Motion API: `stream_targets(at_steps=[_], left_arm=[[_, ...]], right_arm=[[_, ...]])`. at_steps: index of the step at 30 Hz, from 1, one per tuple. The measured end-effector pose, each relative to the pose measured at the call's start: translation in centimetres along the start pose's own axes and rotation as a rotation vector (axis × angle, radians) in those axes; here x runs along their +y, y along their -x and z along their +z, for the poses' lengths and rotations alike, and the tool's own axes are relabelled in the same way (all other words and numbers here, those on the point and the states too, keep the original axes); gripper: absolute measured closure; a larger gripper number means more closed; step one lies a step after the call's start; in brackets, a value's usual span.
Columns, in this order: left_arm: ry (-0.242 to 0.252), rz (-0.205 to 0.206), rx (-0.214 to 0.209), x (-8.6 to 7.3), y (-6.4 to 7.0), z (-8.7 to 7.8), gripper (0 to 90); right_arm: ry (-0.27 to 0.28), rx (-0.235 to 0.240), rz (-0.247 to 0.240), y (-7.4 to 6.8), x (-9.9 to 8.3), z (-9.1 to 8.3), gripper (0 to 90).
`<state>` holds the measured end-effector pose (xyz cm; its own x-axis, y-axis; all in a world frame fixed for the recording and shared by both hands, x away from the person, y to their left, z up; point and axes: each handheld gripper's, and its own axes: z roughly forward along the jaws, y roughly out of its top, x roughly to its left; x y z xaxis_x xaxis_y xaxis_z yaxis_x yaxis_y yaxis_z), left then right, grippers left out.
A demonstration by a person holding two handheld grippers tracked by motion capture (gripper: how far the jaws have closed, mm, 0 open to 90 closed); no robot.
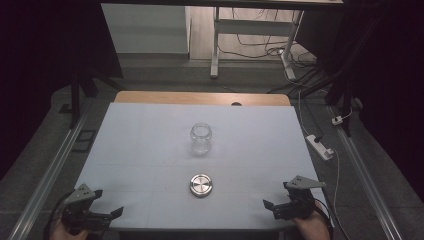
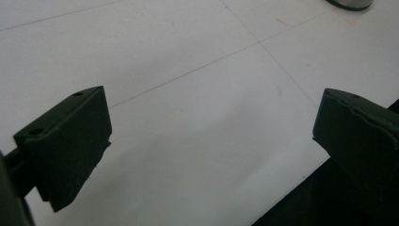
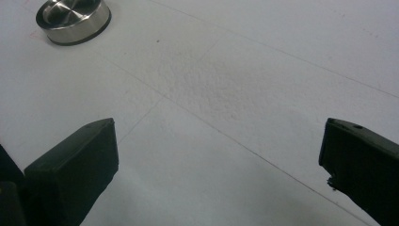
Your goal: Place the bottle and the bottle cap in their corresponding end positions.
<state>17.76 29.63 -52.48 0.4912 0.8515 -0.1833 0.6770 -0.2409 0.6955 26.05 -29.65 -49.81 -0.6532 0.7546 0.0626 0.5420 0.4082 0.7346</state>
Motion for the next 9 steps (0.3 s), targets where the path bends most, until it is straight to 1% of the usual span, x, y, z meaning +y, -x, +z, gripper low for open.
stream_targets(at_steps=[5,9], left_arm=[[-0.042,0.016,0.033,-0.18,0.33,0.02,0.0],[-0.053,0.02,0.033,-0.16,0.36,0.12,0.0]], right_arm=[[-0.016,-0.013,0.0,-0.1,-0.14,-0.16,0.0],[-0.024,-0.017,0.004,-0.07,-0.17,-0.16,0.0]])
